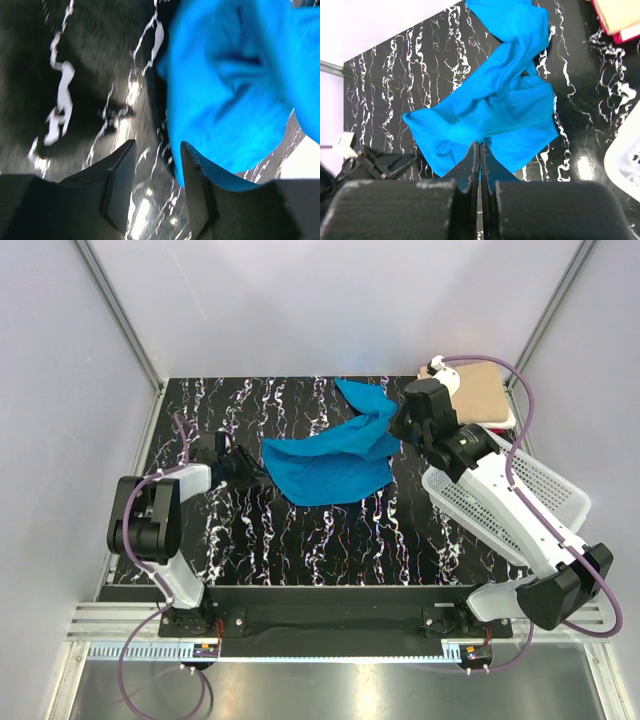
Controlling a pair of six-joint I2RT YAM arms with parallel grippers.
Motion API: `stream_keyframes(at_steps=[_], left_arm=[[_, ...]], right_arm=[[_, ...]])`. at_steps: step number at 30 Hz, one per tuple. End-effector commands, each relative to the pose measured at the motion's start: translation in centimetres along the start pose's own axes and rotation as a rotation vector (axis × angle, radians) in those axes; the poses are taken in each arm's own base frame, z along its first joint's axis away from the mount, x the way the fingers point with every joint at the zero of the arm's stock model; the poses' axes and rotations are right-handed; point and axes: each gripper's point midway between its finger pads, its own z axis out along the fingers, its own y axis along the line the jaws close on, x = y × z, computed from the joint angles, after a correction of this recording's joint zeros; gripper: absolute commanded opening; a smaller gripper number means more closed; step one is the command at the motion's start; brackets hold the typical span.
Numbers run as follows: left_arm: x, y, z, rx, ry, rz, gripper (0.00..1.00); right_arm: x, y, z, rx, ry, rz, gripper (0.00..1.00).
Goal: Fold and stack the t-shirts
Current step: Flatten the tshirt out
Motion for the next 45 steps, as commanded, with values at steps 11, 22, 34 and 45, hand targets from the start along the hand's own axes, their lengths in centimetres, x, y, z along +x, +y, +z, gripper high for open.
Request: stream_keyframes(at_steps=[11,22,34,45], left_arm=[[-0.1,-4.4,2.8,0.166,0.034,0.070,0.46],[-2.9,-8.3,3.7,0.246,0.025,0.082,0.00],[-23.5,-25.7,-16.7,0.376,-0.459,0.281,0.00],[-7.2,-4.8,-11.2,-0.022,-0.222,0.133,0.00]], right_arm=[[-3.8,1.6,-0.7,-0.041,-0.057,-0.053,0.00],[-7.9,1.1,-0.8,-0.024,-0.145,-0.063,0.00],[-30.2,3.2,1.0,-0.074,-0.612,-0.036,0.00],[-12.3,-0.1,1.7,-0.214,-0.121,0.085,0.00]])
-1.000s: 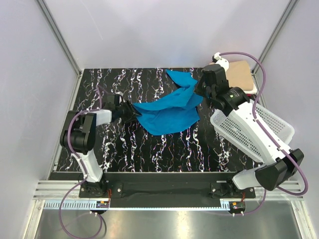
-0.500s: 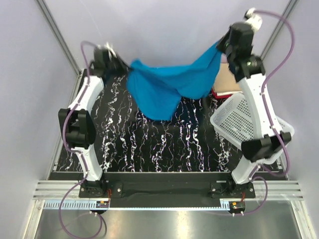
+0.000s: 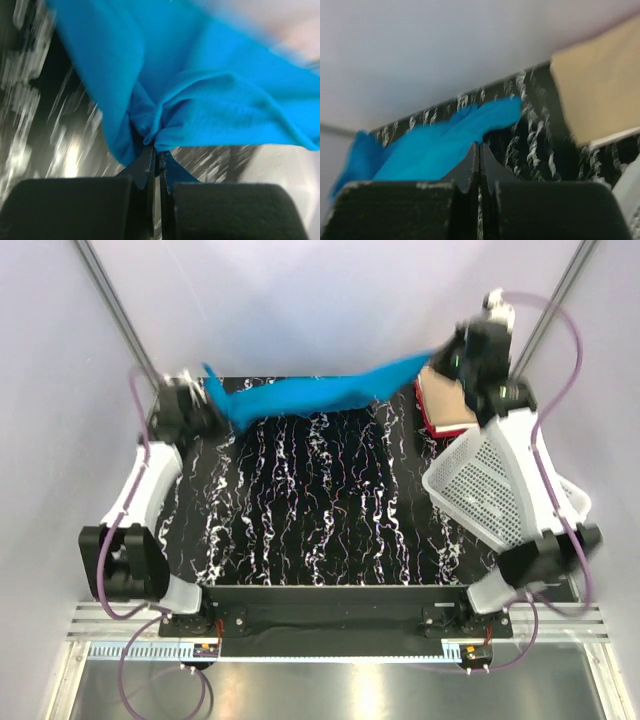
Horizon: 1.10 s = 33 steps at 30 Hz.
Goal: Fold and stack the t-shirts
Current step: Flatten the tshirt out
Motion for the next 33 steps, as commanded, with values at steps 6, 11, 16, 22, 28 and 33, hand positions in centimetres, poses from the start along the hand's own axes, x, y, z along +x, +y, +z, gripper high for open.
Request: stream_keyframes(at_steps=[6,11,16,22,28,33], left_arm=[[14.7,17.2,-3.4,-0.468,0.141,-0.218,0.11],[13.6,18.2,-4.8,-0.488,0.110,-0.229,0.48],[12.6,16.8,-5.5,-0.449,0.089,-0.219,0.52],[11.4,18.5,-7.4,-0.553,0.019,-0.201,0.56],[13.0,17.0,-5.3,-0.407,0.156,-0.135,0.56],[14.8,16.7,-4.5,-0.394,0.224,-0.105,0.56]], right_arm=[[23.2,-0.8,-8.3,-0.264,0.508,0.151,0.00],[26.5,-2.3,-10.0,-0.259,0.584,0.133,0.00],[25.6,-2.4,-11.1,-0.275,0.557,0.121,0.00],[23.9,-6.0,-11.8,-0.089,0.475,0.050,0.00],[20.8,-7.8,-13.5,-0.017,0.353,0.023,0.00],[21.1,-7.5,-13.4,-0.035,0.362,0.017,0.00]])
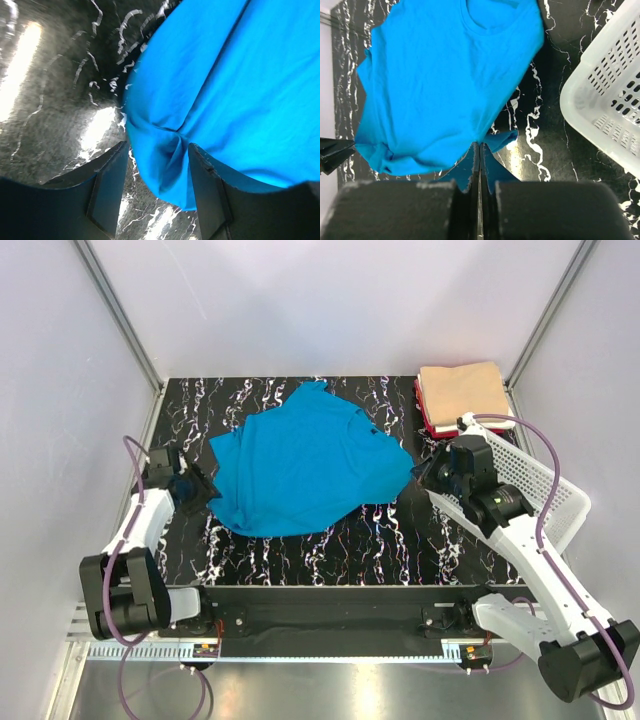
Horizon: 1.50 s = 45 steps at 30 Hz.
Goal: Fold and stack the t-shirts
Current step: Flatten the tshirt out
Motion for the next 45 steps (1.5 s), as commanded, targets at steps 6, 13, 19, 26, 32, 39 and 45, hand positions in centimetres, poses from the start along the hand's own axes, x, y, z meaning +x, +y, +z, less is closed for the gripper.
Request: stream_keyframes(at_steps=[6,13,19,26,32,39,45], left_arm=[[0.7,-1.3,1.6,0.017,0.044,0.034,0.57],[1.1,-2.4,0.0,-0.025,-0.018,0.136,0.55],[3.5,-2.3,1.0,-0.063,0.062,0.193,0.52],[3.4,-0.1,-0.1,-0.143,-0.040,0.114,0.54],[6.4,-0.6,-0.4,-0.031,0.012,0.024,0.50],[8.3,0.5,0.6,-0.036,0.040,-0.009,0.49],[8.7,0.0,0.7,0.008,0.045,-0.021,0.49]], right_arm=[[-1.2,1.1,0.3,-0.032,-0.017,-0.043,0.00],[-0.6,1.2,0.3,-0.052,-0.004,-0.032,0.00],[-1.0,1.6,0.3,-0.065,-0.013,-0.029,0.00],[-0.8,1.6,0.2,-0.067,-0.012,-0.035,0.00],[-0.1,1.6,0.7,-0.076,0.021,-0.027,0.00],[0.0,1.8,0.7,-0.084,0.026,-0.010,0.00],[0.4,1.8,1.0,-0.087,0.039,-0.003,0.00]])
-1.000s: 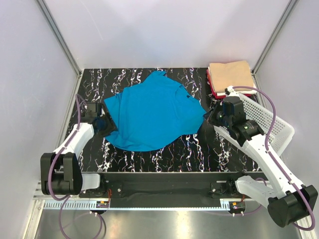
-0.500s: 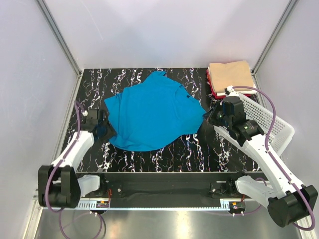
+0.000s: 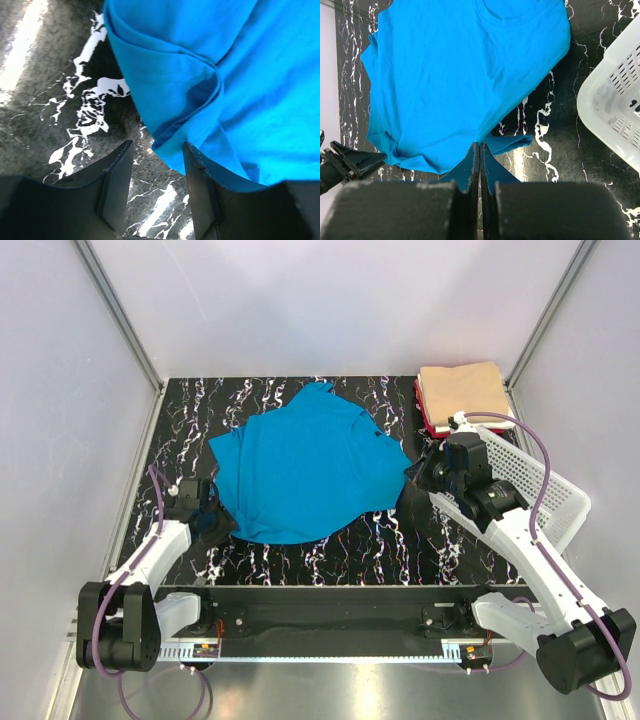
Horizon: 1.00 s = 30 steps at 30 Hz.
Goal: Fold and stack the t-shirts
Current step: Flatten the tshirt out
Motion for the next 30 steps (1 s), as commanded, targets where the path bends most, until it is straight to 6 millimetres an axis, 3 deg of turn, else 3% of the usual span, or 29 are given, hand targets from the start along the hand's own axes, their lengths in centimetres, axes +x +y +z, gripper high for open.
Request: stream_keyframes(at_steps=[1,5,12,14,15,18,21,27,29,30], left_arm=[[-0.6,-1.4,0.0,0.072,-0.031,-0.005,0.48],[-0.4,-0.5,0.4,0.036,-0.039,-0.003,0.46],[-1.4,-1.1,0.0,0.054,-0.073,0.015,0.35],[-1.8,-1.5,-0.1,0.068,-0.082,0.024,0.30],[-2.0,-1.7,-0.1,0.070,-0.084,0.036,0.20],[-2.3,-1.8,-0.1,0.068,-0.089,0.048,0.08],[-2.8,-2.5,-0.5,0.096,-0.100,0.064,0.01],[-4.0,-3.9,-2.5,0.131,-0.131,0.092,0.00],[-5.8,-4.8,-3.9,0.135,-0.185,0.108,0.00],[-7.4,-5.9,-5.6,0.149,-0.225,0.116,0.00]], right_arm=[[-0.7,1.2,0.0,-0.048,-0.021,0.009,0.00],[-0.7,1.1,0.0,-0.047,-0.024,0.012,0.00],[-0.6,1.0,0.4,-0.046,-0.015,0.012,0.00],[-0.4,1.0,0.7,-0.044,-0.007,0.012,0.00],[-0.2,1.0,0.8,-0.047,-0.001,0.014,0.00],[0.0,1.1,0.9,-0.054,0.009,0.019,0.00],[0.0,1.1,1.0,-0.053,0.010,0.018,0.00],[0.1,0.9,1.4,-0.042,0.017,0.017,0.00],[-0.1,0.9,1.6,-0.036,0.020,0.010,0.00],[-0.7,1.2,1.7,-0.032,0.018,0.003,0.00]])
